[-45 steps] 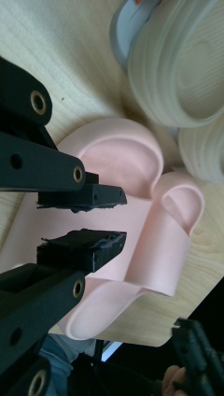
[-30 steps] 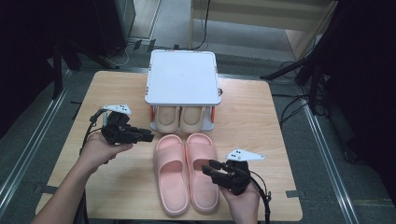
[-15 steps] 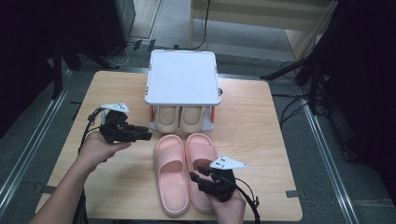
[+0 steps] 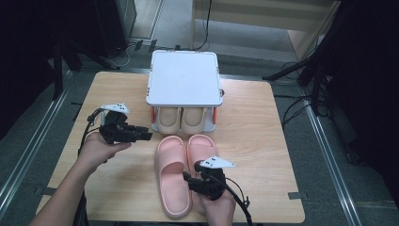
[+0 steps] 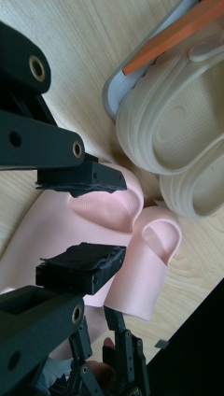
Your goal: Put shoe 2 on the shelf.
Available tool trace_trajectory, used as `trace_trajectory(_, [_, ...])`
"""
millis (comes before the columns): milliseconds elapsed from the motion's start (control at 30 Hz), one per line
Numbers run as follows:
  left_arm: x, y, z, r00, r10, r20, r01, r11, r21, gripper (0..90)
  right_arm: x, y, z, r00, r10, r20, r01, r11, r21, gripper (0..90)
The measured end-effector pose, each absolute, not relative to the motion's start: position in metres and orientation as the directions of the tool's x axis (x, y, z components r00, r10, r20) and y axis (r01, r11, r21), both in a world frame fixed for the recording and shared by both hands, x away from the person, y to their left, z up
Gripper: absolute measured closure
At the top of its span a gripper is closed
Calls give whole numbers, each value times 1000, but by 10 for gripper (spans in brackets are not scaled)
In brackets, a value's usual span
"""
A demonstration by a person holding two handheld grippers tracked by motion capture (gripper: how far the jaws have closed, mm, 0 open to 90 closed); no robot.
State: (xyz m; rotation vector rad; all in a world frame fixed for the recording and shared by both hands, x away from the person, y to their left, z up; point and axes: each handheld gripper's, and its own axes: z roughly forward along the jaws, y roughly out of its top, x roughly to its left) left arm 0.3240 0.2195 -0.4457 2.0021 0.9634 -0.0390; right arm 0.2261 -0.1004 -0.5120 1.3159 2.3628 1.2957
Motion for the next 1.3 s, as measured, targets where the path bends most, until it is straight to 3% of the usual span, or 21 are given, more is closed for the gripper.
trace_trajectory(167, [324, 218, -446, 698, 614, -369, 642, -307, 703, 620, 234, -94, -515, -561, 776, 289, 656, 203, 727, 458])
trace_trajectory(433, [324, 220, -447, 696, 613, -375, 645, -304, 701, 619, 245, -78, -515, -513, 824, 241, 661, 200, 723, 464])
trace_trajectory(567, [324, 221, -447, 695, 614, -373, 644, -302, 703, 619, 246, -69, -518, -498, 849, 177, 647, 228, 728, 510])
trace_trajectory(833, [324, 221, -447, 695, 615, -373, 643, -300, 704, 619, 248, -74, -516, -483, 858, 174, 657, 224, 720, 677])
trace_trajectory(1300, [325, 225, -448, 687, 620, -380, 649, -287, 705, 618, 249, -87, -507, -482, 852, 206, 692, 226, 685, 749])
